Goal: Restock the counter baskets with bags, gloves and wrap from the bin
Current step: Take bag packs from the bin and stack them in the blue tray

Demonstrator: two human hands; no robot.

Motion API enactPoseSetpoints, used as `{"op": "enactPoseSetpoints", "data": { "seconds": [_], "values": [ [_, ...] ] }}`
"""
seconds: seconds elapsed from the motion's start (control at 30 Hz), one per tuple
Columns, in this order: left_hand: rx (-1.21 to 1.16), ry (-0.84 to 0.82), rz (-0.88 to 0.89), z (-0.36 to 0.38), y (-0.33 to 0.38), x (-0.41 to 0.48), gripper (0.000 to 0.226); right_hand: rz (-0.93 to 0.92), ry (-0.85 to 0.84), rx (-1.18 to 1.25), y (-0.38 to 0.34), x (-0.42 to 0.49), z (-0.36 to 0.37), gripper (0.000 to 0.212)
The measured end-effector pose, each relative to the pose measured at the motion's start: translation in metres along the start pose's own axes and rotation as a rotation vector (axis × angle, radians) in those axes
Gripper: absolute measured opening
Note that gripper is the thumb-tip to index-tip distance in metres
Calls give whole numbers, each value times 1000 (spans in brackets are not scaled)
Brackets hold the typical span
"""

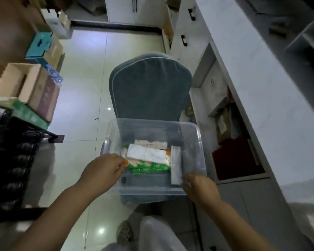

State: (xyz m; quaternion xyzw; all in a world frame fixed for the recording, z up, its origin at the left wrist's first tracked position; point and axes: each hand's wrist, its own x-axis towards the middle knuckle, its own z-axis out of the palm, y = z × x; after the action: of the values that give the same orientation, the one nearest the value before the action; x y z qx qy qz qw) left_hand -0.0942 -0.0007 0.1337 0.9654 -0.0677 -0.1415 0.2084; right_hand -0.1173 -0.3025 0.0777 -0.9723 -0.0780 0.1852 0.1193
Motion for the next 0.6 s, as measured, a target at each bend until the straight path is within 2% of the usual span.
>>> {"op": "enactPoseSetpoints", "data": {
  "seconds": [0.17,0.23,0.37,0.53,0.6],
  "values": [
    [7,-21,-61,18,-13,39,25,41,-209,110,7,85,40,19],
    [-16,-35,-113,28,-19,56,25,112,-297,185,10,120,62,21],
    [-44,-67,-200,60,-32,94,25,297,-408,414,19,181,109,46],
    [-78,-101,-225,101,-42,141,17,357,-326,451,31,239,157,88],
    [-87,-97,-225,116,-45,155,17,423,-293,525,32,258,173,94]
  ]
}}
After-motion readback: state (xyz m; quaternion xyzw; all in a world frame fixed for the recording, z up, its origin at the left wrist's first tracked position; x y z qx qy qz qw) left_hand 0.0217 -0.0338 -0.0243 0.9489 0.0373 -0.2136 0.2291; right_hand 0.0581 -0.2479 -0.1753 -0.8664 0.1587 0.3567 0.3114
